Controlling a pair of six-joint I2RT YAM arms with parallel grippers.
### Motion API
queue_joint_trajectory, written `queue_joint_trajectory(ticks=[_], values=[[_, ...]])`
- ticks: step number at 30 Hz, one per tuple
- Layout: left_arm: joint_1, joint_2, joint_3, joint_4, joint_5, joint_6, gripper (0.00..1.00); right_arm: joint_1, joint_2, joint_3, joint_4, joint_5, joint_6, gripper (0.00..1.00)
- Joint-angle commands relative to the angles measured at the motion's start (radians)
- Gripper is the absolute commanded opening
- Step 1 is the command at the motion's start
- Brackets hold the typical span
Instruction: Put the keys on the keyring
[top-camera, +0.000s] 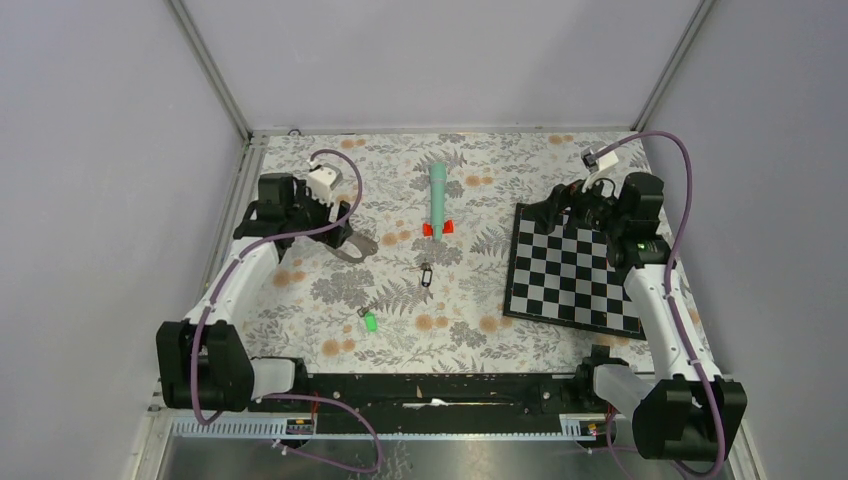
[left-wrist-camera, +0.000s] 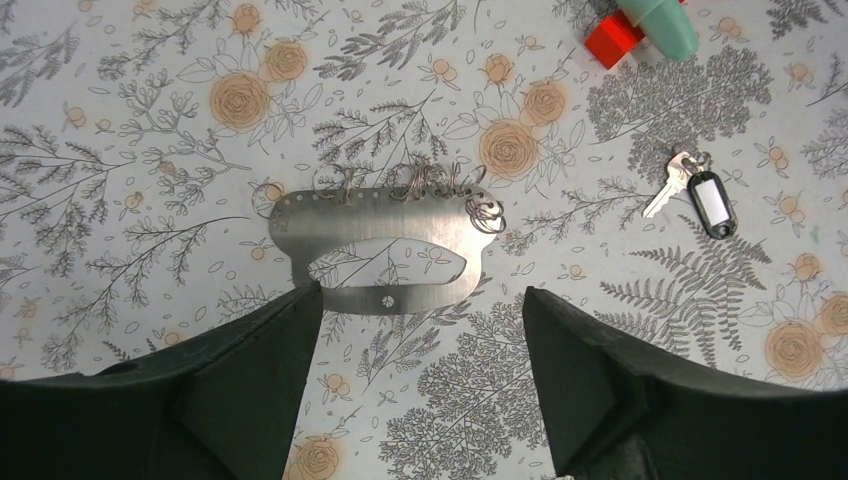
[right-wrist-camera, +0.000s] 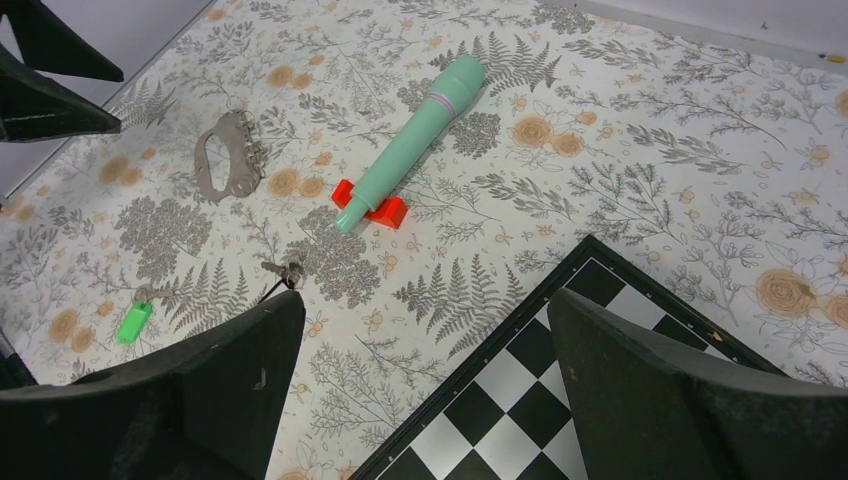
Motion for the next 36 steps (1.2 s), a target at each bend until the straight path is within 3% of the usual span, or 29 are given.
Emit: queue_joint_trajectory(ticks=[1,6,11,17,24,36], values=[[0.003,0.050,0.048,-0.016,0.009,0.097,0.77,-0.003,0.012,-0.004,0.022,-0.061,-0.024,0.99],[0.004,0.118,0.064,-0.042,0.108,0.167,0.71,-0.003,0.023,-0.004,0.022,-0.075,-0.029,0.99],[0.007,0.247,0.106,-0.008,0.157,0.168,0.55,-0.003,0.024,-0.004,-0.013,-0.094,-0.028,0.99],[0.006,0.406,0.179,0.042,0.101,0.182,0.42,-0.003,0.048,-0.001,-0.019,-0.108,-0.029,0.99],[0.004,0.542,0.287,0.061,0.033,0.150,0.37,-0.003,0.097,0.004,-0.035,-0.144,-0.040,0.99],[0.003,0.585,0.286,0.078,-0.016,0.199,0.35,-0.003,0.085,-0.008,-0.038,-0.141,-0.054,0.99]])
